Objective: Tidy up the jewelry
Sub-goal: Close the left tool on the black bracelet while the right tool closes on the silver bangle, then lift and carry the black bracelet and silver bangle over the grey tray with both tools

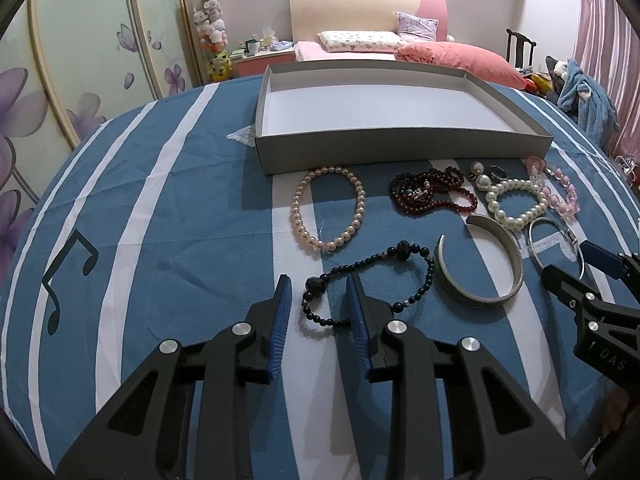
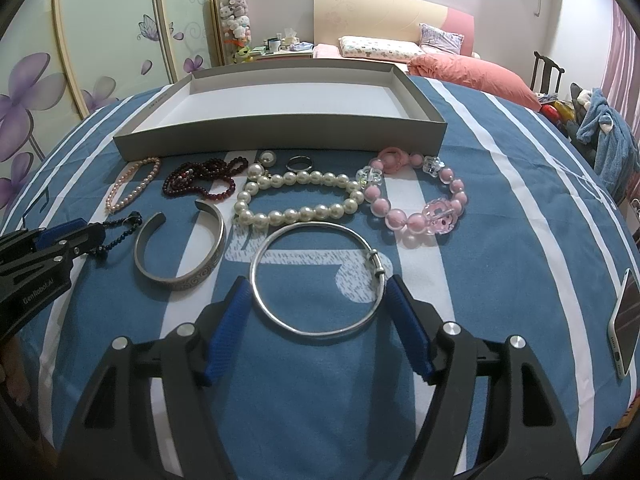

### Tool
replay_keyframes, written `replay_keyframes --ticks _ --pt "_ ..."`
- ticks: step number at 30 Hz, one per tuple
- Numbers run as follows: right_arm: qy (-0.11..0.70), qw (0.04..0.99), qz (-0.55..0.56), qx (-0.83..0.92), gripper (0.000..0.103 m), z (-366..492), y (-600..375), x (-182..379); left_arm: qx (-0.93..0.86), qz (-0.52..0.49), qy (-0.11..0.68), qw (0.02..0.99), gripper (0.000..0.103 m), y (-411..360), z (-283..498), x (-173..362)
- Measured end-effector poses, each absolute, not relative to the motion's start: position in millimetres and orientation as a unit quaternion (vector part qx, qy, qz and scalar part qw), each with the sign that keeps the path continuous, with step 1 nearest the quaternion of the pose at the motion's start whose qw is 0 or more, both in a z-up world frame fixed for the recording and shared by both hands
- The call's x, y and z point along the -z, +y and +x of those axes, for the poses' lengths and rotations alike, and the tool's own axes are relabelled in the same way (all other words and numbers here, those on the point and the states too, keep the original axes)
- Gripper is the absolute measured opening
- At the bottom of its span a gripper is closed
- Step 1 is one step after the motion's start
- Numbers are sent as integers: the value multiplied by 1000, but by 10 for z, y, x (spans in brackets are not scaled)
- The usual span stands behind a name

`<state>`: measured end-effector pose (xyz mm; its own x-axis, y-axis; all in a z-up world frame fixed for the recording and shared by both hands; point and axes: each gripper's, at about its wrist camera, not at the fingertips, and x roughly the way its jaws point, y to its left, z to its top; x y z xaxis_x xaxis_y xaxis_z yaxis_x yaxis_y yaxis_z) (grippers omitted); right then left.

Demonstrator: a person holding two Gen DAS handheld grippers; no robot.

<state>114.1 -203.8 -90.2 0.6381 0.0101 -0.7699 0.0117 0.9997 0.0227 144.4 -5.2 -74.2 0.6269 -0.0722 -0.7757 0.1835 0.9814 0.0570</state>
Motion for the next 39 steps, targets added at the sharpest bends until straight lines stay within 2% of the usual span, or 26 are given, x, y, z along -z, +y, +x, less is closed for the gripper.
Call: replay_keyframes --ticks 10,11,12,13,25,36,37,38,39 --pt "426 905 14 1 70 1150 -2046 911 72 63 426 900 29 -49 1440 742" --pt "426 905 13 1 69 1149 -2049 911 72 62 426 900 27 -61 1432 741" --pt "425 905 13 0 67 1147 -2050 909 73 60 425 900 15 -55 1424 737" --pt "426 905 12 -1 67 1143 -2044 905 73 58 425 900 11 -42 1417 734" --pt "423 905 35 -7 65 993 -2127 898 84 23 418 904 11 178 1257 699" --pt "412 911 32 -9 64 907 -2105 801 103 -8 360 927 11 216 1075 370" --pt "418 908 27 -9 53 914 -2100 826 106 -7 356 929 11 204 1063 348" --pt "427 904 21 -2 31 924 -2101 859 106 -7 354 929 11 199 1063 339" --pt "426 905 22 2 31 920 -2119 864 107 -6 353 930 11 190 1058 332"
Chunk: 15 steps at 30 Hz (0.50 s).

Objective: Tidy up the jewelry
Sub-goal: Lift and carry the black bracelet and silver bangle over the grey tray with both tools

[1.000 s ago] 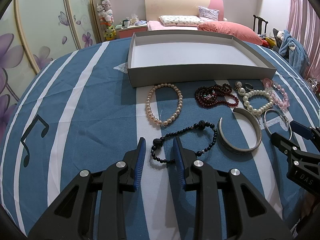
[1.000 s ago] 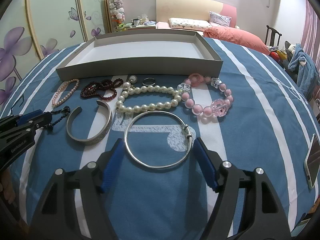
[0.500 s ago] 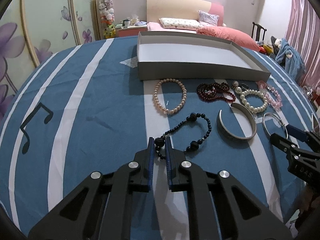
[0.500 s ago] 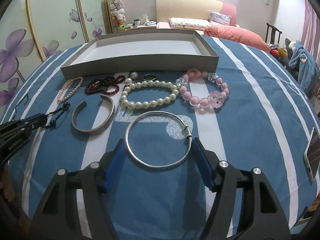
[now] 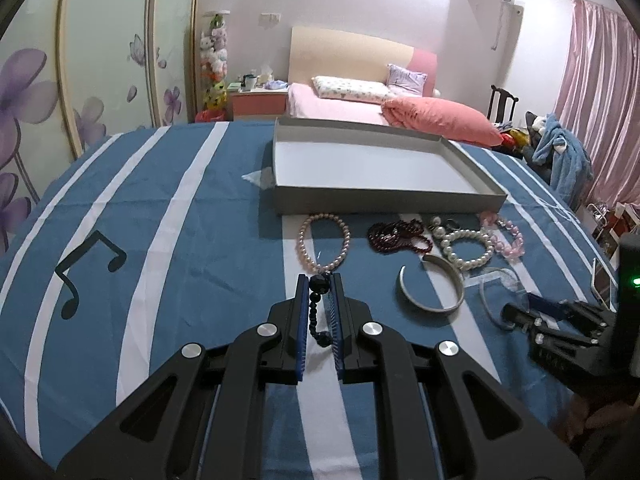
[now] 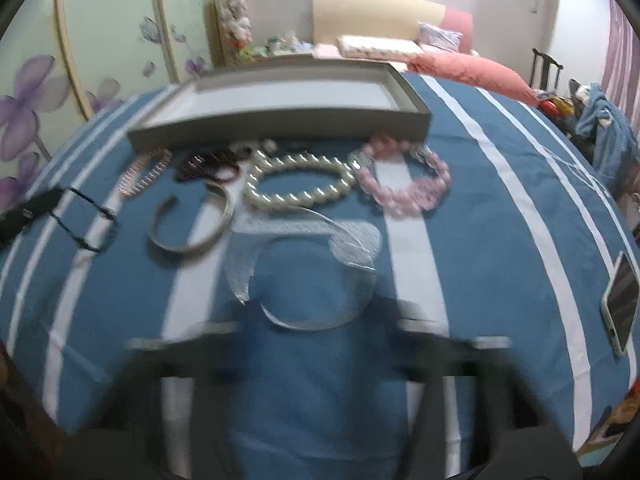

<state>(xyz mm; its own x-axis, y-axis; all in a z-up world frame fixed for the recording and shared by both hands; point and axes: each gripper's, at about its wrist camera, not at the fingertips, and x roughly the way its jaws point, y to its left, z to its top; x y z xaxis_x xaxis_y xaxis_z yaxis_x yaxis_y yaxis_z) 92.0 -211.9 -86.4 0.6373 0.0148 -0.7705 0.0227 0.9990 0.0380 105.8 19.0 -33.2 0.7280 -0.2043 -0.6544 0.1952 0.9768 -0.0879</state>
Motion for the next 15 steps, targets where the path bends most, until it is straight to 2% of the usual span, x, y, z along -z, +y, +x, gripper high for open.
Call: replay_keyframes --ticks 1,2,4,7,15 --pt "432 902 29 -1 36 928 -2141 867 108 -6 352 930 11 185 1054 332" --pt "436 899 33 -4 52 936 -2152 862 109 -6 352 929 11 177 1055 333" --pt "434 900 38 2 72 940 -2167 843 111 -7 353 929 11 169 1051 344" --pt "431 901 44 -5 73 959 -2170 826 109 -8 354 929 11 174 1055 353" --pt "453 890 11 -39 87 1106 -1922 876 104 -13 352 930 11 235 1039 355"
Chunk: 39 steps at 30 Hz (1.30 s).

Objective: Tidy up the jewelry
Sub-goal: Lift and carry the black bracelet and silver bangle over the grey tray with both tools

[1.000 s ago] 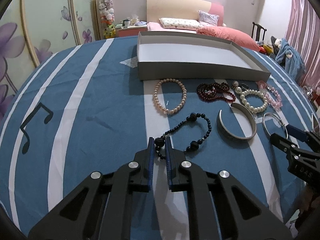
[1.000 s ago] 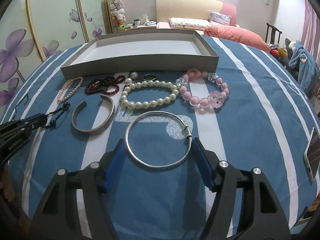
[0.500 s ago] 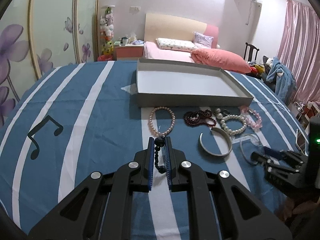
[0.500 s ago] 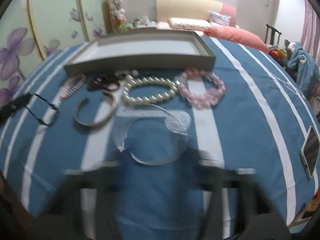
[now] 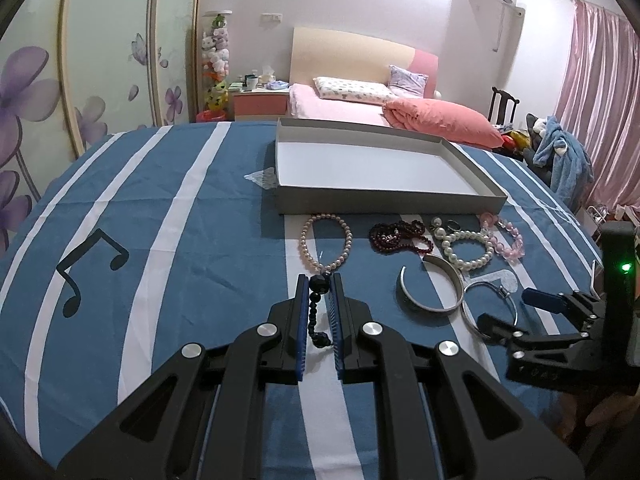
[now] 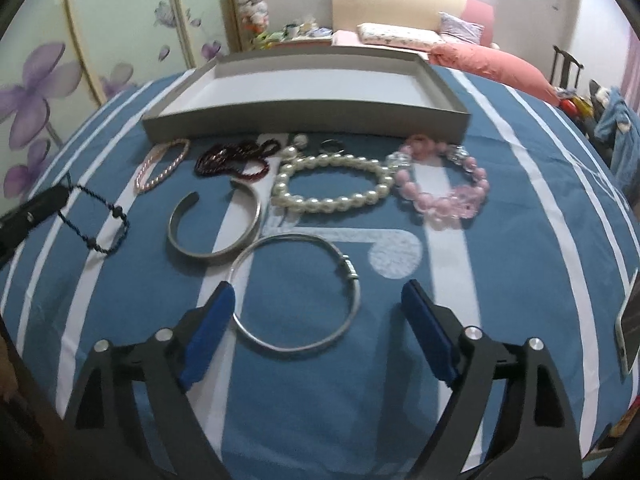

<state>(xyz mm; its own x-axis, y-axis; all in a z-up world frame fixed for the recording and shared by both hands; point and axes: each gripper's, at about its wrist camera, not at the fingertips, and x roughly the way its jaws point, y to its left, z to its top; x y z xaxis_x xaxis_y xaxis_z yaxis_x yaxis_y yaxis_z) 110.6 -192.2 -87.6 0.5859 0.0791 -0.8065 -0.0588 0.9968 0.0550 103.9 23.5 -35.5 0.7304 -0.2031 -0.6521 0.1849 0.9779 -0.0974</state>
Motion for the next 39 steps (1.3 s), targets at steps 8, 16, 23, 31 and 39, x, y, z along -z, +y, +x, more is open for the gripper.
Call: replay_keyframes --ticks 8,16,23,31,39 --pt "473 880 -10 -48 88 1206 -1833 890 104 -19 346 932 11 270 1028 310" --pt "497 863 -40 -81 71 1240 -1837 857 103 -22 342 934 11 284 1018 274" --pt "481 874 -24 -67 70 1080 -1976 855 104 -29 329 938 11 312 971 203" --pt "420 906 48 -32 70 906 -2266 719 106 -34 306 945 11 282 921 109" --pt "314 946 75 -8 70 780 -2279 418 94 -40 279 955 11 251 869 8"
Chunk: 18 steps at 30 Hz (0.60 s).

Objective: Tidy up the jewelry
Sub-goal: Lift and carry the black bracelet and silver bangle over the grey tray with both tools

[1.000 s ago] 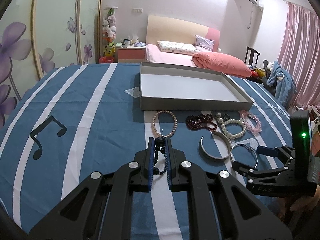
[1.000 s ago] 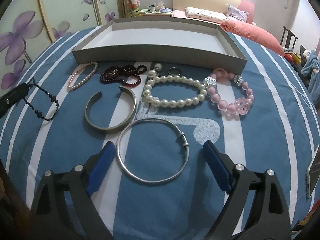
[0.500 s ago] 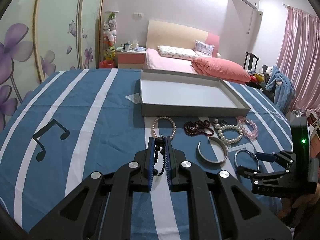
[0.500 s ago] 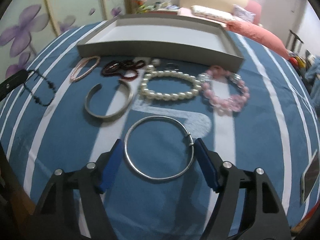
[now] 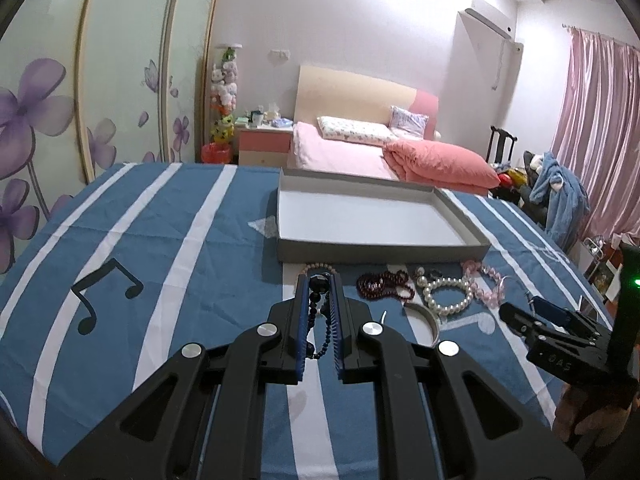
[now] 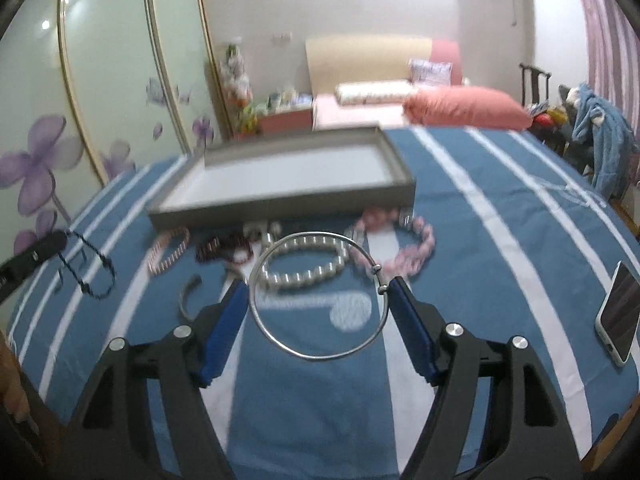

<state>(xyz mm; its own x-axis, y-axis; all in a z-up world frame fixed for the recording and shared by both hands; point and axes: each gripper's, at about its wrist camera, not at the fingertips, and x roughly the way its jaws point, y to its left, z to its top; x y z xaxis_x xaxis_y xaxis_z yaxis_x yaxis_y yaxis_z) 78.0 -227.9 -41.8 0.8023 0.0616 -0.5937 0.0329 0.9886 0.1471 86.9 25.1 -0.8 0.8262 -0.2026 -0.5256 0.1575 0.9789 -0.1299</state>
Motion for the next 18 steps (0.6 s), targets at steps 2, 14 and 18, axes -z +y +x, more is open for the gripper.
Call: replay_keyframes --ticks 2,14,18 --pt "286 955 74 -3 70 743 -2264 322 89 -40 269 958 11 234 861 -35" --pt "122 991 28 38 70 710 -2153 -329 66 -13 203 977 11 46 1016 -422" --pt "83 995 25 52 70 797 -2183 -449 65 -9 183 981 11 -24 1133 -507"
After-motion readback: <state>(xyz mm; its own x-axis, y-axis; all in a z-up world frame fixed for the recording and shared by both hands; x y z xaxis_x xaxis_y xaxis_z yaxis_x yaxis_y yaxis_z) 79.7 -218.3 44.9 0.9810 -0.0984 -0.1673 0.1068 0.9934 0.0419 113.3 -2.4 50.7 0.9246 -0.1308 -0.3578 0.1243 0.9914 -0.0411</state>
